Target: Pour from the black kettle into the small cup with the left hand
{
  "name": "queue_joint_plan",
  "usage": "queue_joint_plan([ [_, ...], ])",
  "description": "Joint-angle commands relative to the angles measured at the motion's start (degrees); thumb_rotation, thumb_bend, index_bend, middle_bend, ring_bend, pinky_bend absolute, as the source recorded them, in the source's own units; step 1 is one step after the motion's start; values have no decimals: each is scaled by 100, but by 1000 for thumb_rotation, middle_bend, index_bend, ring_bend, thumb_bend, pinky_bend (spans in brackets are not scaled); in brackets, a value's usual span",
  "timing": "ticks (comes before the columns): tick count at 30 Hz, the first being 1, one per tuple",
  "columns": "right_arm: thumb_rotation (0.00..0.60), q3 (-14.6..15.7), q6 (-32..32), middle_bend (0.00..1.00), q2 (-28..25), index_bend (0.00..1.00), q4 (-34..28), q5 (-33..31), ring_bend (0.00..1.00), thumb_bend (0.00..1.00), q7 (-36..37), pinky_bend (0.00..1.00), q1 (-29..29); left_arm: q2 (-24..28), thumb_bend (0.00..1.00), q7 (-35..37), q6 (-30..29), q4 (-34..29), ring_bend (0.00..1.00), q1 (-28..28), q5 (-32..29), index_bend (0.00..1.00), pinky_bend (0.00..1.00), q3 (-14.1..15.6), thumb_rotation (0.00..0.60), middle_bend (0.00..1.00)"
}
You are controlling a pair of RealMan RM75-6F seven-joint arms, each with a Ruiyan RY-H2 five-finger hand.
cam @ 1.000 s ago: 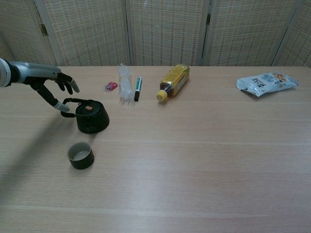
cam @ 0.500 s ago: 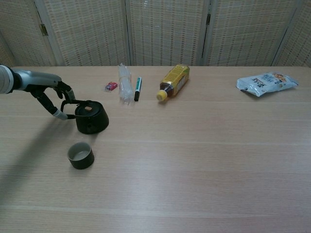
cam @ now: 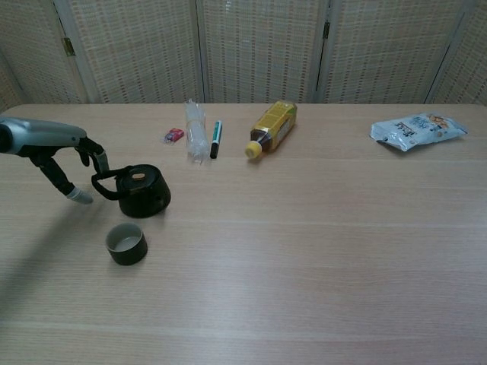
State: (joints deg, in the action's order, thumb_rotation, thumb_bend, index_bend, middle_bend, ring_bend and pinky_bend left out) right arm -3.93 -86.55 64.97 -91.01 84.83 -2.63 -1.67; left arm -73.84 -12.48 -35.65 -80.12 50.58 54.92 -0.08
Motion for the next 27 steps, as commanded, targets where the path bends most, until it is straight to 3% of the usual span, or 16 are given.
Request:
queue_joint_plan([
  [1,600,2,-9,0,-7,0,-12,21,91,288,-12,2,-4,30,191,89,-323,-72,272,-172,358,308,27,-22,421,308],
  [9,600,-14,-118,12,-86,0,-153,55,112,289,-145,3,29,205,190,430,-1152,-377,295,-470,1513,314,31,-66,432,325],
  [17,600,-51,-302,16,-234,2,-355,100,114,289,-291,3,92,243,191,787,-1633,-394,289,-639,2837,323,0,242,472,325],
  [20,600,-54,-326,16,-257,2,-394,101,115,288,-316,3,105,149,191,898,-1726,-257,286,-660,3126,324,0,308,512,325],
  [27,600,-72,-402,17,-273,2,-455,141,117,289,-365,3,122,-49,191,922,-1716,50,284,-649,3419,343,0,378,518,325],
])
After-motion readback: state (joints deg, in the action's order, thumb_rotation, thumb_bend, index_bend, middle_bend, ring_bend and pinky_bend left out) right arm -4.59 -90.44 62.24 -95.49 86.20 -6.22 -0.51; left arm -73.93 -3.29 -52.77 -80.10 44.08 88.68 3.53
